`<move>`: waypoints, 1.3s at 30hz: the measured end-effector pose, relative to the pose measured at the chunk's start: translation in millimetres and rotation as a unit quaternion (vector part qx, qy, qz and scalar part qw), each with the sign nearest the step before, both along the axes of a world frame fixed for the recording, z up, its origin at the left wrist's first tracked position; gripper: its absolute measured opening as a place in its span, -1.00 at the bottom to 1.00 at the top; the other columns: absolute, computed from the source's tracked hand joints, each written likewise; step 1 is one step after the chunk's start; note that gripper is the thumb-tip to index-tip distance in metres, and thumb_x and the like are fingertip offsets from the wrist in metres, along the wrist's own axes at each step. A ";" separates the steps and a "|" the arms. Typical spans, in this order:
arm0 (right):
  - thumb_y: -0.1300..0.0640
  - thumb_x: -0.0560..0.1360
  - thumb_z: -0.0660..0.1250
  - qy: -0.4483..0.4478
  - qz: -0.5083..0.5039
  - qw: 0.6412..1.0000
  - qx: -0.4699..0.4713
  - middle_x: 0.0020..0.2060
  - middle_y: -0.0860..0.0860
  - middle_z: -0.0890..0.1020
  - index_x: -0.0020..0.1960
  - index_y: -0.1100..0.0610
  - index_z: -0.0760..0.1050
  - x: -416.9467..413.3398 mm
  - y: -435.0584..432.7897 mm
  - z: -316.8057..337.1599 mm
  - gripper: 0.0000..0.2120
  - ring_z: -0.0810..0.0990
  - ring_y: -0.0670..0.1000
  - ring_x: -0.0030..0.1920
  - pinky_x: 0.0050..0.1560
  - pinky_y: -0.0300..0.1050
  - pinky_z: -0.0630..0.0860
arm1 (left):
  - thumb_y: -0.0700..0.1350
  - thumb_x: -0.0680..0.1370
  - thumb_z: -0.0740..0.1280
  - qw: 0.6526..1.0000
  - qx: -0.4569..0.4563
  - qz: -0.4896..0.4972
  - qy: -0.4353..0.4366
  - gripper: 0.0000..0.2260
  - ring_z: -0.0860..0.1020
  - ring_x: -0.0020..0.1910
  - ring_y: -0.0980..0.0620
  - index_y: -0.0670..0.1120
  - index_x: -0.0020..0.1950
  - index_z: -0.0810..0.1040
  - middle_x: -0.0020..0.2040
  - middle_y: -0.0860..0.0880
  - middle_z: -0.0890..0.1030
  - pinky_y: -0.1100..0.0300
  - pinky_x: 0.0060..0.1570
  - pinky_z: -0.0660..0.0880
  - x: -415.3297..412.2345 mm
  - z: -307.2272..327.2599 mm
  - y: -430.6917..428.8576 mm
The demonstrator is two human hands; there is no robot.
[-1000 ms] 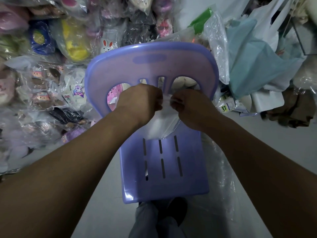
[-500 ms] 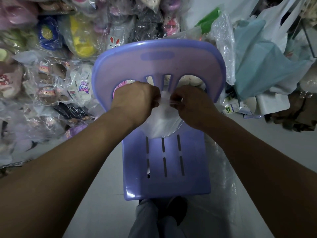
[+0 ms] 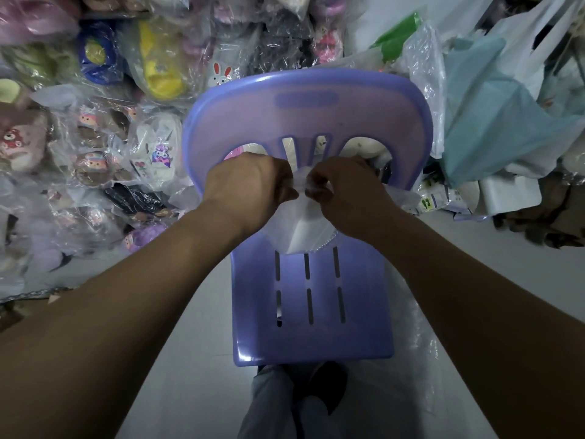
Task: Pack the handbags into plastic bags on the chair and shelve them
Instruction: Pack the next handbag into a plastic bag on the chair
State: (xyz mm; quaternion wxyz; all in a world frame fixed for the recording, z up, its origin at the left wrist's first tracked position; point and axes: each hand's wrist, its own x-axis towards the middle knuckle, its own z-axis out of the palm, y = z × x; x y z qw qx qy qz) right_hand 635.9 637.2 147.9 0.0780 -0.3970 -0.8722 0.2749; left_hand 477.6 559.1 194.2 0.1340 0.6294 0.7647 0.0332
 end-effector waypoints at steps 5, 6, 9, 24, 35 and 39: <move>0.20 0.53 0.38 0.034 -0.024 0.997 -0.073 -0.14 0.03 0.63 -0.13 0.11 0.55 5.3 4.6 -2.5 -0.94 0.58 0.10 -0.07 -0.04 -0.08 0.45 | 0.01 0.57 0.39 0.998 -0.001 0.023 -0.055 -0.94 0.58 -0.04 -0.06 0.07 -0.03 0.65 -0.25 0.15 0.52 0.16 -0.19 0.39 -19.9 -3.4 -4.4; 0.17 0.53 0.38 0.039 -0.020 0.995 -0.095 -0.19 0.01 0.61 -0.15 0.07 0.53 5.6 5.9 -1.3 -0.90 0.57 0.06 -0.11 -0.08 -0.12 0.41 | -0.05 0.57 0.39 0.996 -0.013 0.021 -0.080 -0.95 0.58 -0.06 -0.04 0.07 -0.04 0.66 -0.29 0.20 0.50 0.16 -0.17 0.43 -22.0 -3.9 -4.7; 0.10 0.55 0.37 0.017 -0.004 0.989 -0.144 -0.28 -0.07 0.57 -0.19 0.02 0.51 5.2 10.5 5.5 -0.86 0.54 -0.01 -0.19 -0.15 -0.15 0.39 | -0.10 0.58 0.39 0.988 -0.053 0.018 -0.145 -0.92 0.54 -0.15 0.03 0.02 -0.01 0.68 -0.27 0.23 0.54 0.22 -0.13 0.41 -25.6 -4.6 -3.3; 0.16 0.54 0.29 -0.041 -0.084 0.958 -0.273 -0.23 0.05 0.50 -0.12 0.08 0.52 3.9 19.0 25.7 -0.92 0.42 -0.03 -0.31 -0.38 -0.32 0.37 | -0.09 0.52 0.48 0.856 -0.006 0.236 -0.461 -0.76 0.56 -0.33 0.18 -0.22 0.07 0.62 -0.08 -0.22 0.69 0.40 -0.37 0.47 -35.9 -12.6 -28.6; 0.10 0.52 0.36 0.017 -0.111 0.962 -0.249 -0.31 0.13 0.54 -0.20 0.31 0.60 -1.0 21.0 14.8 -0.73 0.45 0.03 -0.28 -0.23 -0.11 0.35 | 0.00 0.61 0.37 0.851 0.025 0.249 -0.462 -0.74 0.53 -0.19 -0.03 -0.20 -0.07 0.65 -0.04 -0.35 0.63 0.12 -0.19 0.60 -25.8 -30.5 -28.3; -0.01 0.41 0.42 0.008 -0.043 0.982 -0.183 -0.17 -0.02 0.61 -0.17 -0.08 0.53 -5.6 17.7 19.9 -0.92 0.54 0.01 -0.16 -0.06 -0.08 0.45 | -0.05 0.59 0.39 0.849 0.045 0.261 -0.457 -0.76 0.56 -0.26 0.09 -0.23 -0.03 0.68 -0.06 -0.28 0.68 0.37 -0.35 0.52 -23.1 -28.8 -23.0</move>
